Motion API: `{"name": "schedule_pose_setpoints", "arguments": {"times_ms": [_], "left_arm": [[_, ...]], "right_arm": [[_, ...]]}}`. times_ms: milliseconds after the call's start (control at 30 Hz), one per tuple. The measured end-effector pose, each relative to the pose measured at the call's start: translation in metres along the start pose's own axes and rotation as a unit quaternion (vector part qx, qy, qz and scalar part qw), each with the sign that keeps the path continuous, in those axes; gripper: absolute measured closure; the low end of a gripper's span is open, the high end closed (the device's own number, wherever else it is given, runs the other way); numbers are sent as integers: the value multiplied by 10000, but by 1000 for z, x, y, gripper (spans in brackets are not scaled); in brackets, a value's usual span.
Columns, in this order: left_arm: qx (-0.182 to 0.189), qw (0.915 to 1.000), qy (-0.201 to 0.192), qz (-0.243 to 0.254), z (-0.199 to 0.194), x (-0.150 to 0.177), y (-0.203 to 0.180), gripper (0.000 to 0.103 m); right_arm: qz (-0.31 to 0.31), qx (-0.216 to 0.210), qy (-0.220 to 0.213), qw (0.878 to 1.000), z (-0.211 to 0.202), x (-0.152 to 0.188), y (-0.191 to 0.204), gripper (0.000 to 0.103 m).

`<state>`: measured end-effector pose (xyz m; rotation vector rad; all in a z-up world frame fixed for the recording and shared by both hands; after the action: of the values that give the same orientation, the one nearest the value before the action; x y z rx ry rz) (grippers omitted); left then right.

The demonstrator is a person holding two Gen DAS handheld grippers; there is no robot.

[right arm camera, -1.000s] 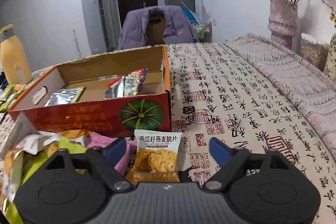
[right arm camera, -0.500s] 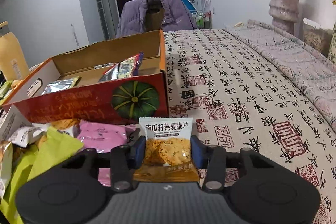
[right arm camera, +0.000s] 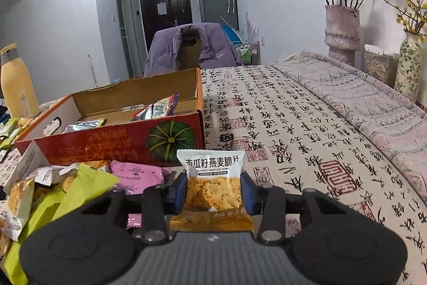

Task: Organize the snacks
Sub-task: 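Grasp a pumpkin-seed cracker pack with each tool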

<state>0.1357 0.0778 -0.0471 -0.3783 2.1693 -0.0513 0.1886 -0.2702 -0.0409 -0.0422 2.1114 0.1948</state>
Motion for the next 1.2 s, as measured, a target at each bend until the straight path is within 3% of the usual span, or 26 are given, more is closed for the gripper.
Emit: {"name": "schedule_pose_setpoints", "arguments": {"times_ms": [133,267,433,667,1000,1200], "left_arm": [[-66,9998,170,61,15,-2,-2,3],[-48,9993,340,126,24,0,-7,17],[-8,9994,321,140,24,2,-9,21],[100,9987,250,424,21,5,-19,53],[64,9994,68,339,12,3,-14,59],[32,9990,-250,364,-5,-6,-14,59]], "right_arm": [[19,-58,-32,10000,-6,3,2,62],[17,-100,-60,9999,-10,5,5,62],[26,-143,9,9999,-9,9,7,62],[9,-206,26,9998,-12,13,11,61],[-20,-271,12,9996,-19,15,16,61],[-87,-348,-98,9993,-25,9,23,61]]}}
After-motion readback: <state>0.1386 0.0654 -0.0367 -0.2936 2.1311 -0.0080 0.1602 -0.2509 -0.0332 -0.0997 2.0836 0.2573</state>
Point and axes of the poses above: each gripper's, at about its wrist camera, not at the fingertips, and z roughly the way its jaws point, y to its left, x to its underside, the point moved 6 cm from there along z, roughly the way its jaws point, and after that the axes turned 1 degree about -y, right-handed, at the moved point
